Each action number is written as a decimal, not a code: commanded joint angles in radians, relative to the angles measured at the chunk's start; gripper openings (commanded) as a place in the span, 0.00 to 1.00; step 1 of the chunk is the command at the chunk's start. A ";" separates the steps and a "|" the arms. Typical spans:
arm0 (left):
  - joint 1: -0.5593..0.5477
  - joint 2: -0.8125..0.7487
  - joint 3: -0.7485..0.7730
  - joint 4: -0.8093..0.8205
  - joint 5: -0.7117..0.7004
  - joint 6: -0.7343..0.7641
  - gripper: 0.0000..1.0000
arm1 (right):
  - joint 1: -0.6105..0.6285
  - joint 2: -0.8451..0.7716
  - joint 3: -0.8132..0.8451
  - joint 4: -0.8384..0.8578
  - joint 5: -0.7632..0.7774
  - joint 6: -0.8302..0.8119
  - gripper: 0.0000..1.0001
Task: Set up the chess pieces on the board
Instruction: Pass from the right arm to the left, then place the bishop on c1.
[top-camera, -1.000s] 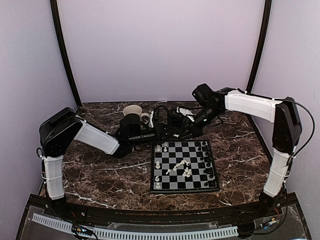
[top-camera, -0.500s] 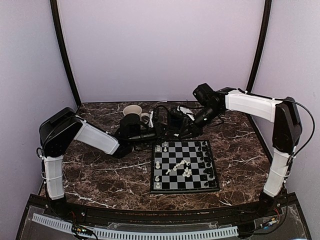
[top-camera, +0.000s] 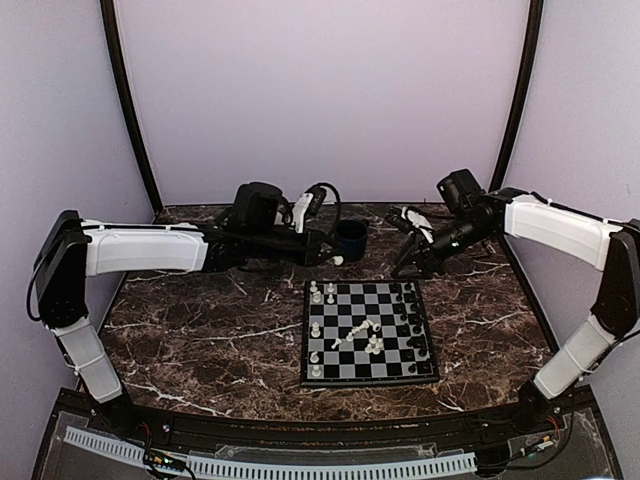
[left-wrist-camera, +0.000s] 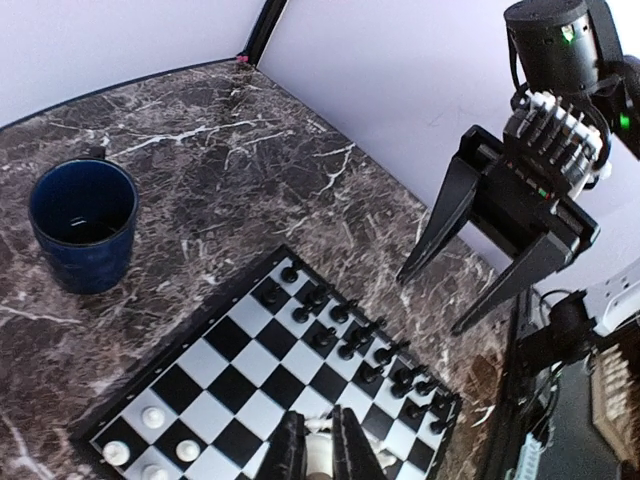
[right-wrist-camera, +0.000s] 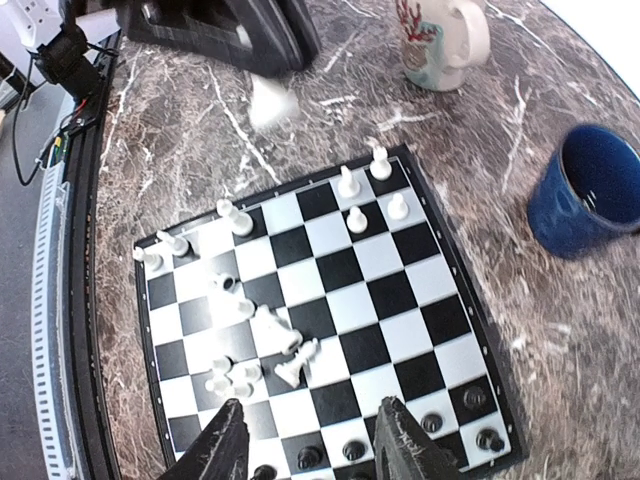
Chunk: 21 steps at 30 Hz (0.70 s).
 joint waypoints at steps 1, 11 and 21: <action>0.001 -0.061 0.022 -0.366 -0.088 0.382 0.03 | -0.018 -0.059 -0.086 0.137 0.034 0.021 0.45; -0.026 -0.019 -0.012 -0.394 -0.086 0.588 0.04 | -0.028 -0.022 -0.117 0.152 0.033 0.013 0.45; -0.028 0.089 0.044 -0.371 -0.194 0.567 0.04 | -0.028 -0.028 -0.131 0.156 0.040 -0.002 0.45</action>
